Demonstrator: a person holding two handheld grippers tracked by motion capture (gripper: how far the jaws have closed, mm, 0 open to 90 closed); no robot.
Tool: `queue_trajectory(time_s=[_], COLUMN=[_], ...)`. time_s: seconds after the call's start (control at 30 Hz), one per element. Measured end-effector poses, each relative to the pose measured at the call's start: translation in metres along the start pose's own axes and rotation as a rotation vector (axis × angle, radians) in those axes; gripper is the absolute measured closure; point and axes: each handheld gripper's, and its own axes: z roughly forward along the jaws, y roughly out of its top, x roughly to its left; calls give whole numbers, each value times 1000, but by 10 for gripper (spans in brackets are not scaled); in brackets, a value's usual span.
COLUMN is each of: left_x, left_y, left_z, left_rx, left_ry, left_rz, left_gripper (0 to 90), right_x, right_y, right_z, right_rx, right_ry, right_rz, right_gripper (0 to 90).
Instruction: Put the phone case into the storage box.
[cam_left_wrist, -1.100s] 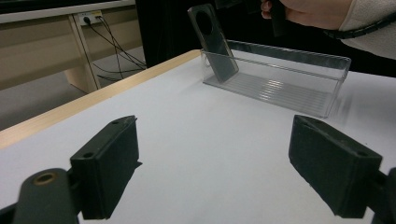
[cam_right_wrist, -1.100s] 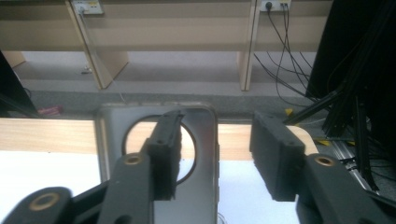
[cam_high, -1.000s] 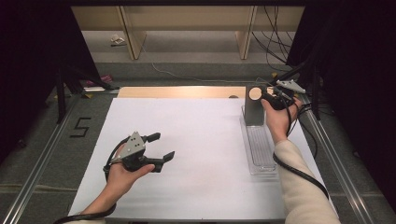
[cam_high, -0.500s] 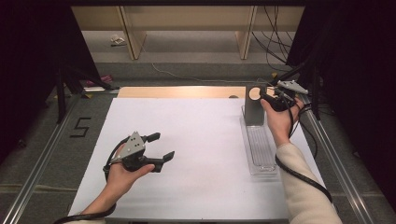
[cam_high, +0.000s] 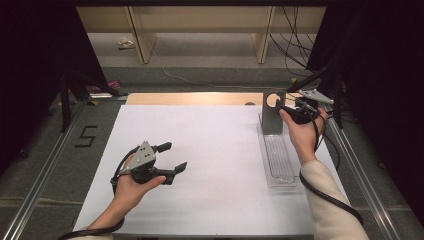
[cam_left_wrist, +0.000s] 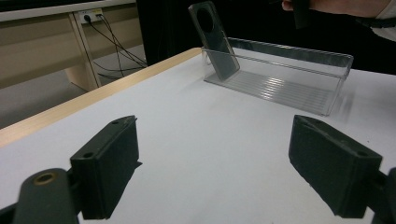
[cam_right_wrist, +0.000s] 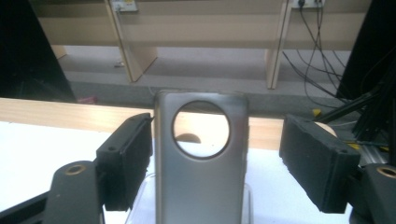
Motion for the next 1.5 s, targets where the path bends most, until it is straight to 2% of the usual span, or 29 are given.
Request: queue_trajectory(time_s=[0.67,1.5], left_x=[0,1], left_y=[0,0], left_z=[0,-1], left_rx=[0,-1], left_ry=[2,2], left_rz=[2,-2], left_gripper=[159,159], right_x=[15,18], right_y=[-9,-20], right_z=[-26,-49], right_rx=[19,30], right_ry=[66,127], right_rz=[-41,-62], right_gripper=[200,185])
